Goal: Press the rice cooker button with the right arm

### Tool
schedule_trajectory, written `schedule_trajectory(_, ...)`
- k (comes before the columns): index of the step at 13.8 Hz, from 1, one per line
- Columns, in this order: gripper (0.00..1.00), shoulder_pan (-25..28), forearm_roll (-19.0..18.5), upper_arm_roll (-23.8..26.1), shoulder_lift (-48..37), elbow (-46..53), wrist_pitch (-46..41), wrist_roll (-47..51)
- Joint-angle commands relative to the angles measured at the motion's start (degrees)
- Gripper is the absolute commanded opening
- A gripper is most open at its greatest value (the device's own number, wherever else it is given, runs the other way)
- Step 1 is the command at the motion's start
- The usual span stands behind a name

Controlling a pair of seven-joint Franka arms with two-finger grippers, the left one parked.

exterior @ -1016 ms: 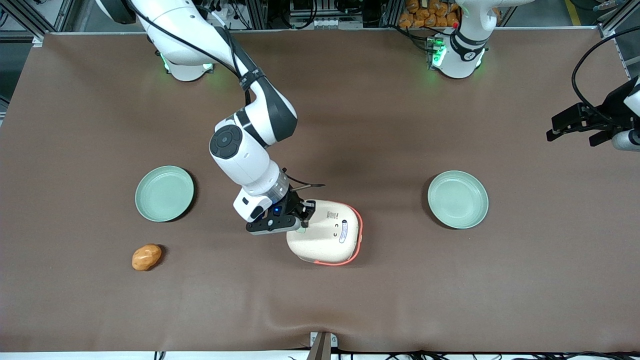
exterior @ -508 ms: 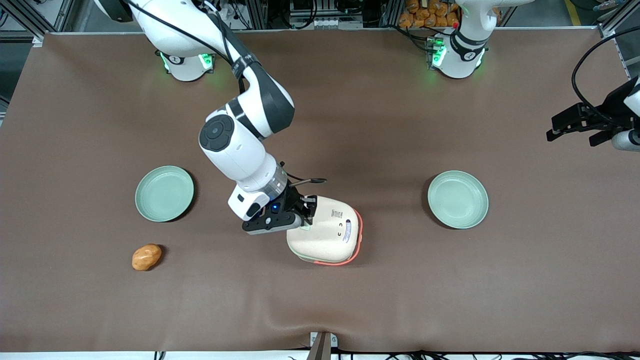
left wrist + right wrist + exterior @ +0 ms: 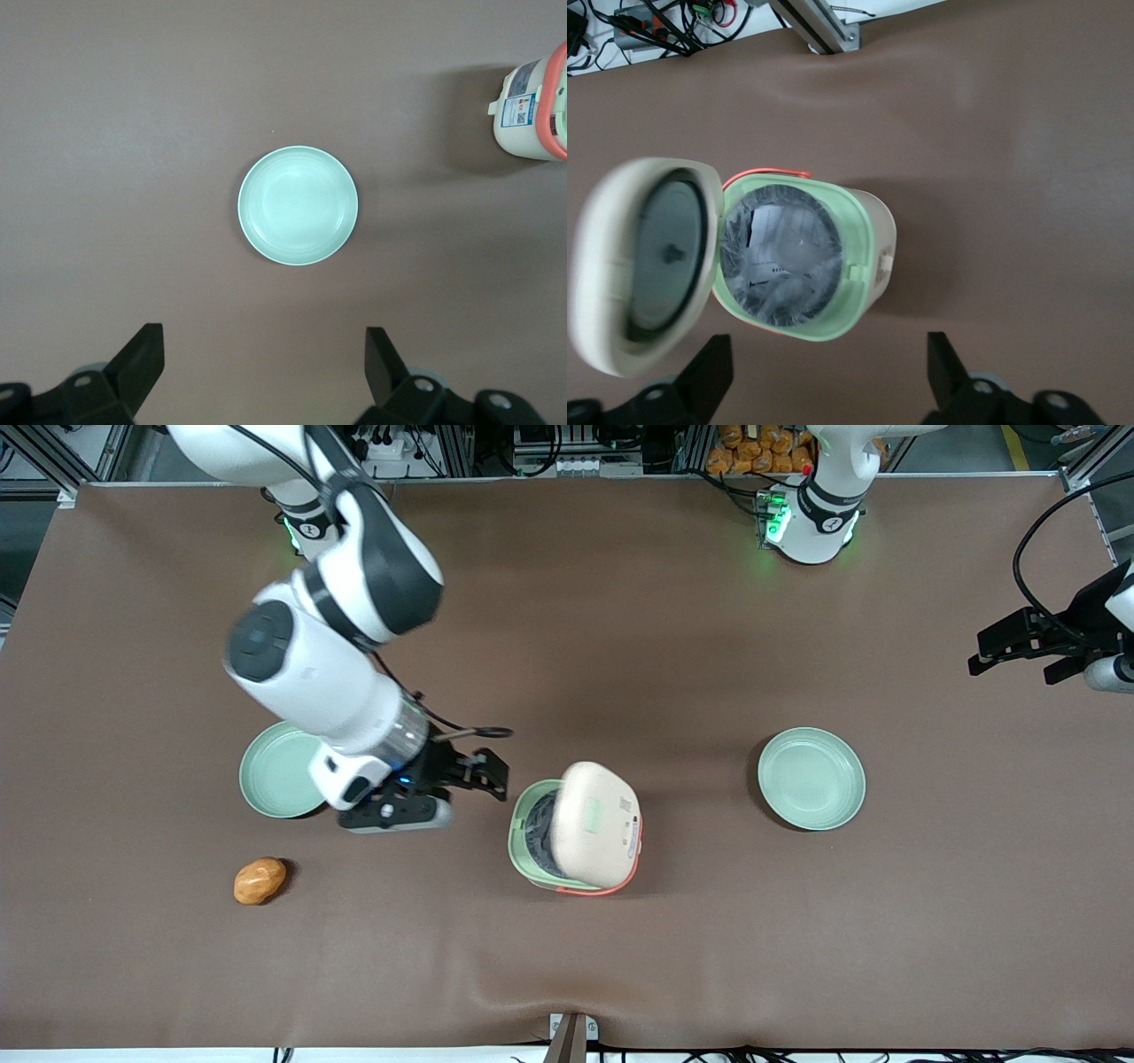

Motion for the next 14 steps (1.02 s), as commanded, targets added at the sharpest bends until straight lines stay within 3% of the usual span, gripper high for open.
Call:
schedule_trajectory(1, 1.0, -4.66, 0.53, 3.36, -4.82, -4.39, -3.55, -0.74)
schedule_trajectory(3, 1.0, -8.96, -1.39, 6.34, -7.72, -5.8, -7.33, -0.74)
schedule_trajectory(6, 1.0, -16.17, -11.48, 13.1, -12.29, -5.89, -15.05, -0.91)
schedule_trajectory(10, 1.0, -21.63, -12.82, 13.92, -16.52, -5.63, -23.59, -1.0)
schedule_trajectory(14, 1.0, -23.57, -15.64, 11.82, -19.68, -5.54, -30.89, -5.22)
